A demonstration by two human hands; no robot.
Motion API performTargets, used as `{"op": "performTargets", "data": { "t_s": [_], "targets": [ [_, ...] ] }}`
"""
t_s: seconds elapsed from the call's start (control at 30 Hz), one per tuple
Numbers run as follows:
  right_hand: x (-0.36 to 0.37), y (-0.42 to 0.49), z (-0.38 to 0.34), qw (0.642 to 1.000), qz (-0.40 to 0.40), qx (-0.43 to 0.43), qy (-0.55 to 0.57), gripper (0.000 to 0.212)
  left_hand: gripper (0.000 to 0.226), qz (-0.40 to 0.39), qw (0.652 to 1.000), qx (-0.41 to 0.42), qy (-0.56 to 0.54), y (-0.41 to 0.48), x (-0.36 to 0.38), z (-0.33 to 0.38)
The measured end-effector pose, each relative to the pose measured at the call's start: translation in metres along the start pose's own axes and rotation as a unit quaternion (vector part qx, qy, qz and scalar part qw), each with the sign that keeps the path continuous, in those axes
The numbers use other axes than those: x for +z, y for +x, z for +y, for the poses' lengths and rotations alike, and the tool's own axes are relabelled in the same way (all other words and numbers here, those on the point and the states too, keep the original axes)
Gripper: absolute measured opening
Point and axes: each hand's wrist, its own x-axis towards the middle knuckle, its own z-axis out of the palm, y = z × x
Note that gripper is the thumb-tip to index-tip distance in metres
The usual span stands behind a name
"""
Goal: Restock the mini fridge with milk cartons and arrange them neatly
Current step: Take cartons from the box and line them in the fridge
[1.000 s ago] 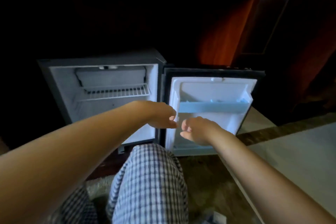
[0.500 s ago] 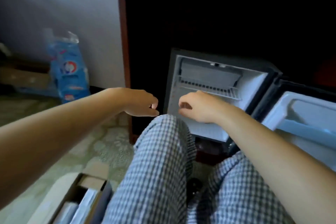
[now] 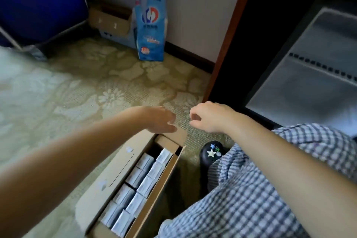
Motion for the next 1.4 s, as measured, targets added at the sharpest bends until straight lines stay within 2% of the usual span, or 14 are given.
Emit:
{"op": "performTargets", "data": {
  "t_s": [0.1,0.2,0.3,0.4,0.53,0.6,0.7,0.77,0.9,0.97,1.17,1.4],
  "targets": [
    [0.029,0.027,-0.015,0.999,-0.046,-0.026,0.007,0.022,0.043,-0.030,0.999,-0.001,-0.039,0.007,0.039,-0.011],
    [0.056,0.047,-0.026,0.995,-0.078,-0.049,0.030,0.020,0.033,-0.020,0.998,-0.017,-0.050,0.013,0.081,-0.019],
    [0.075,0.057,-0.032,0.994,-0.073,-0.072,0.027,0.024,0.025,0.033,0.993,-0.072,-0.086,0.010,0.119,-0.024],
    [0.093,0.065,-0.036,0.993,-0.062,-0.101,0.017,0.027,0.031,0.087,0.980,-0.140,-0.115,-0.002,0.148,-0.023],
    [0.114,0.074,-0.043,0.985,-0.053,-0.156,-0.056,0.038,0.030,0.148,0.954,-0.209,-0.158,-0.008,0.180,-0.014],
    [0.118,0.078,-0.047,0.972,-0.037,-0.200,-0.121,0.037,0.034,0.178,0.949,-0.228,-0.126,-0.006,0.184,-0.011],
    [0.124,0.087,-0.052,0.946,-0.009,-0.263,-0.189,0.032,0.030,0.133,0.939,-0.290,-0.127,-0.004,0.186,-0.004],
    [0.130,0.092,-0.053,0.935,-0.012,-0.280,-0.217,0.030,0.028,0.163,0.929,-0.312,-0.114,0.001,0.191,-0.003],
    [0.140,0.098,-0.049,0.927,-0.035,-0.282,-0.244,0.041,0.031,0.164,0.929,-0.319,-0.091,0.007,0.194,0.002],
    [0.139,0.102,-0.046,0.928,-0.041,-0.280,-0.241,0.045,0.032,0.193,0.926,-0.318,-0.060,0.007,0.196,0.001],
    [0.138,0.108,-0.046,0.937,-0.026,-0.283,-0.201,0.026,0.039,0.237,0.919,-0.316,-0.020,0.014,0.206,0.001],
    [0.134,0.121,-0.050,0.919,-0.036,-0.312,-0.238,0.033,0.044,0.229,0.924,-0.307,-0.001,0.019,0.203,-0.005]
  ]
}}
